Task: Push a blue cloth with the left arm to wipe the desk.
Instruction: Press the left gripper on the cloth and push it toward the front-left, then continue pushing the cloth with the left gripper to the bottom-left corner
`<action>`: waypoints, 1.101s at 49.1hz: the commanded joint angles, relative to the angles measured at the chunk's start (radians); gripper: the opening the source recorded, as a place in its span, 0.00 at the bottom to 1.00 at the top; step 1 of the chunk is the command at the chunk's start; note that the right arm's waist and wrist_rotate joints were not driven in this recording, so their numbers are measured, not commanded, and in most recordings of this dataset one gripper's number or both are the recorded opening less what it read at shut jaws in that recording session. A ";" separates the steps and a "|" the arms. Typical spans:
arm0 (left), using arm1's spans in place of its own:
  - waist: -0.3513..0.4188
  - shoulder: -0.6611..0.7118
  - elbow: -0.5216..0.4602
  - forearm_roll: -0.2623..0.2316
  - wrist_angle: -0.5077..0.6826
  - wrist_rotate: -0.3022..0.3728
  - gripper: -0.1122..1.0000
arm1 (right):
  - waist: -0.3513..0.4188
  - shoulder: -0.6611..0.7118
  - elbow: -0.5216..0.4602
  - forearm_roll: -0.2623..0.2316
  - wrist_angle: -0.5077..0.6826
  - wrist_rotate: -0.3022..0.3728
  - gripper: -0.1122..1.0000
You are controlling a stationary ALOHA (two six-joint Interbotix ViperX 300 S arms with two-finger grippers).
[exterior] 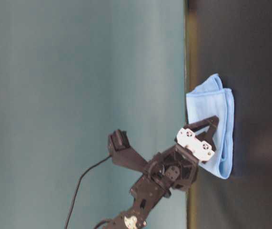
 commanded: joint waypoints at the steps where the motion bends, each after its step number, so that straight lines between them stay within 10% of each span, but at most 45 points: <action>1: -0.017 -0.025 0.048 0.003 0.003 0.003 0.88 | 0.000 0.008 -0.005 0.002 -0.005 0.000 0.11; 33: -0.319 -0.270 0.469 0.003 -0.236 -0.094 0.88 | 0.000 0.005 0.020 0.002 -0.037 0.000 0.11; 54: -0.614 -0.364 0.581 0.003 -0.225 -0.104 0.88 | 0.000 0.005 0.020 0.002 -0.055 -0.002 0.11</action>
